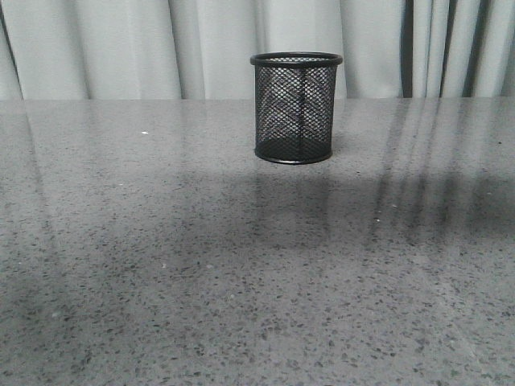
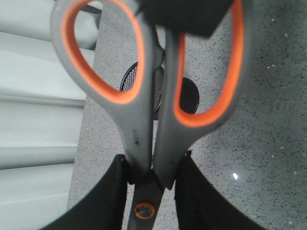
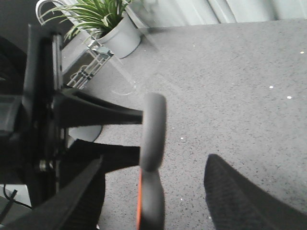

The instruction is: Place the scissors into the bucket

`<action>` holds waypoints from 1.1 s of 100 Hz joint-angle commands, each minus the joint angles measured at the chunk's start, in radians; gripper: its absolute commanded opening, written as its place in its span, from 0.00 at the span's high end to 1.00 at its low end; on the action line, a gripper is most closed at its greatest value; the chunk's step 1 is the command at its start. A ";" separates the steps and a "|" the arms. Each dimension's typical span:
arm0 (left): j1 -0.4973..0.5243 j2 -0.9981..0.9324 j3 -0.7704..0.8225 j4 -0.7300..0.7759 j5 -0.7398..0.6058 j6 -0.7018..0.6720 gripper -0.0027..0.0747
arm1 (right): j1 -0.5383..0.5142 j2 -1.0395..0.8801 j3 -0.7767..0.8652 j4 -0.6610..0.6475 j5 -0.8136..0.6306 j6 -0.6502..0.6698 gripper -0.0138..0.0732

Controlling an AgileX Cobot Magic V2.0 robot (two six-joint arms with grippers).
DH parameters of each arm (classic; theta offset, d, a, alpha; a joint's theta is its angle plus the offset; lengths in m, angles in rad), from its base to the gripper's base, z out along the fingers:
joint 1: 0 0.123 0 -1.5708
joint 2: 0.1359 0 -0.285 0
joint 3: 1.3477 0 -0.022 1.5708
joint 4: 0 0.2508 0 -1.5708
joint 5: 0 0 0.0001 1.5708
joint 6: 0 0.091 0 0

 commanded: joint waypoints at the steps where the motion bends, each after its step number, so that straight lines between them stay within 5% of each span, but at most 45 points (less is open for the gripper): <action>1: -0.009 -0.019 -0.034 0.017 -0.072 -0.031 0.99 | 0.002 0.012 -0.036 0.080 -0.008 -0.026 0.38; 15: -0.009 -0.013 -0.034 0.019 -0.094 -0.031 0.99 | 0.002 0.045 -0.036 0.081 0.002 -0.051 0.49; 35: -0.009 -0.013 -0.034 0.019 -0.083 -0.031 0.97 | 0.002 0.062 -0.036 0.083 -0.015 -0.063 0.93; 44: -0.007 -0.013 -0.034 0.019 -0.065 -0.031 0.85 | 0.002 0.062 -0.036 0.085 -0.024 -0.063 0.91; 64: 0.037 -0.013 -0.037 0.024 -0.059 -0.045 0.34 | 0.002 0.062 -0.036 0.085 -0.041 -0.063 0.91; 87: 0.235 -0.025 -0.117 -0.008 -0.053 -0.248 0.33 | 0.002 0.062 -0.051 0.010 -0.080 -0.046 0.90; 110: 0.497 -0.095 -0.152 -0.124 -0.049 -0.268 0.33 | -0.003 0.068 -0.191 -0.333 -0.176 0.152 0.89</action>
